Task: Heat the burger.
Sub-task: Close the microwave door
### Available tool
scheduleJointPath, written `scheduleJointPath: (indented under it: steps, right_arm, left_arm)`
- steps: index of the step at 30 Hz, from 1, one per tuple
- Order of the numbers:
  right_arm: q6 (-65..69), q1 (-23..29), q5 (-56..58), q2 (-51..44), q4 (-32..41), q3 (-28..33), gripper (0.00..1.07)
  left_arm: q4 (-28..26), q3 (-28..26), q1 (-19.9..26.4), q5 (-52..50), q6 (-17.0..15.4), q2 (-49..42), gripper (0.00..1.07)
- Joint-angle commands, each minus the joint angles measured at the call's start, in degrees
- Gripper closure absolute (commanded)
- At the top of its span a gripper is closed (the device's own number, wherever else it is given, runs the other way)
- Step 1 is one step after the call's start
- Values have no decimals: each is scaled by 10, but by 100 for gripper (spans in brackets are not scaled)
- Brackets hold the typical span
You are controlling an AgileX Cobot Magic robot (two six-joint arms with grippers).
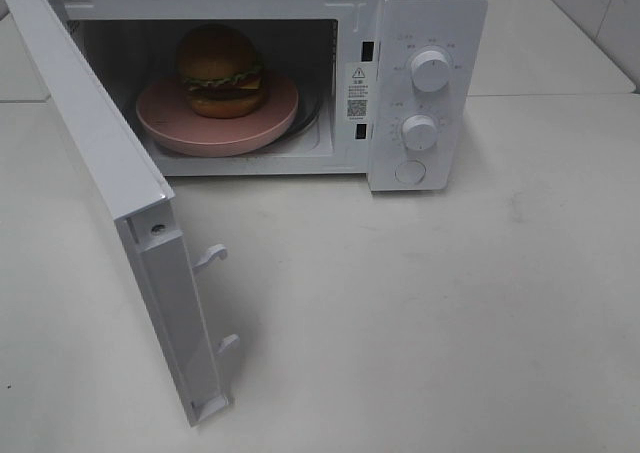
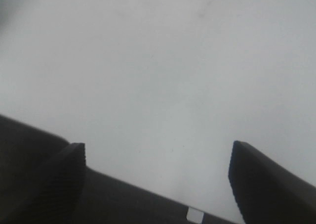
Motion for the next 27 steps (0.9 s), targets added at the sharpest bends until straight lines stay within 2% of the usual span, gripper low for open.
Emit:
scheduleJointPath:
  steps: [1, 10, 13, 27]
  right_arm:
    - [34, -52, -26, -62, -1, 3, 34]
    - [49, -138, -41, -148, -1, 5, 35]
    - [48, -141, -49, -148, 10, 28, 35]
    - [40, -141, -48, -148, 15, 25, 35]
  left_arm:
    - [-5, 2, 1, -5, -3, -14, 9]
    - [-5, 2, 1, -5, -3, -14, 9]
    - [-5, 2, 1, -5, -3, -13, 9]
    - [-5, 2, 1, -5, -3, -11, 9]
